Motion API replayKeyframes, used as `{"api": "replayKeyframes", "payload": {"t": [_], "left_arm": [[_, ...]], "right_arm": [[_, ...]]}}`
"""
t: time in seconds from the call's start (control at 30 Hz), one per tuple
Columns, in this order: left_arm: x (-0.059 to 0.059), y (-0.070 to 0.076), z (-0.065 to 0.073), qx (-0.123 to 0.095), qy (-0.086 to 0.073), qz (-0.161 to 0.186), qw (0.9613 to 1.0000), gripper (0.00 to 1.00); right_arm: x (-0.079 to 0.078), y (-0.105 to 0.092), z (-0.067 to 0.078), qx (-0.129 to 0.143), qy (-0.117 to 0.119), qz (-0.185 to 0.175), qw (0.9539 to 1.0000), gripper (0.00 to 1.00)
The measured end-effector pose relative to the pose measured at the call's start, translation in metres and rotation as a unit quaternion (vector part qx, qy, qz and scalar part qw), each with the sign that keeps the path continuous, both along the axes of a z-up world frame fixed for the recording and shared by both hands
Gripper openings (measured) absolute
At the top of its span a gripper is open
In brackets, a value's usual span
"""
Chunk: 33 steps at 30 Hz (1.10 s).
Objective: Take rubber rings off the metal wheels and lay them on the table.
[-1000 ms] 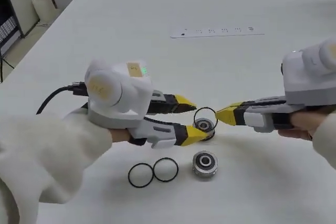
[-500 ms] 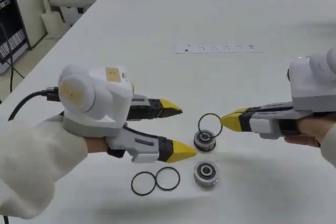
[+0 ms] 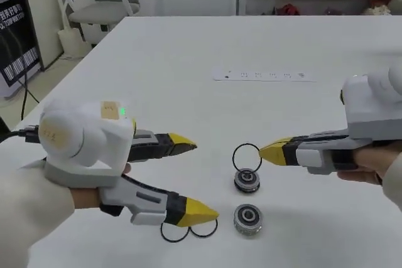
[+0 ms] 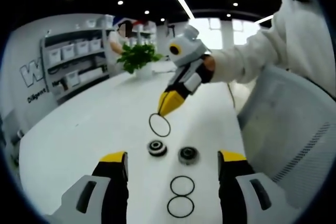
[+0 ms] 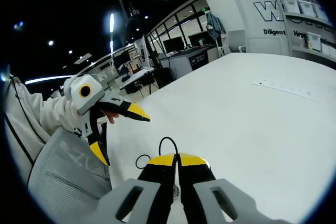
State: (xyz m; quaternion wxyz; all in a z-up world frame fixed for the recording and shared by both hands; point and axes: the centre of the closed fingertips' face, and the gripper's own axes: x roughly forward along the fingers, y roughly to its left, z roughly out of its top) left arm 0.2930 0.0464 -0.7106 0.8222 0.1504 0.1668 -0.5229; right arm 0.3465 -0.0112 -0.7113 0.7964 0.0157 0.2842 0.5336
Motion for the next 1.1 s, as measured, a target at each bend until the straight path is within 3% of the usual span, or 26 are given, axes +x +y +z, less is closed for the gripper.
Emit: {"api": "replayKeyframes", "payload": {"t": [0.27,0.63,1.1], "left_arm": [[-0.012,0.021,-0.005,0.011,0.006,0.012,0.9999,0.77],[-0.018,0.045,-0.012,0.018,0.007,0.039,0.999,0.8],[-0.034,0.051,-0.018,0.022,0.018,0.049,0.9984,0.8]], "right_arm": [[-0.019,0.02,-0.002,-0.006,0.009,0.036,0.9993,0.0],[-0.033,0.037,-0.011,-0.024,0.022,0.066,0.9973,0.0],[-0.053,0.058,-0.031,-0.04,0.041,0.098,0.9935,0.0]]}}
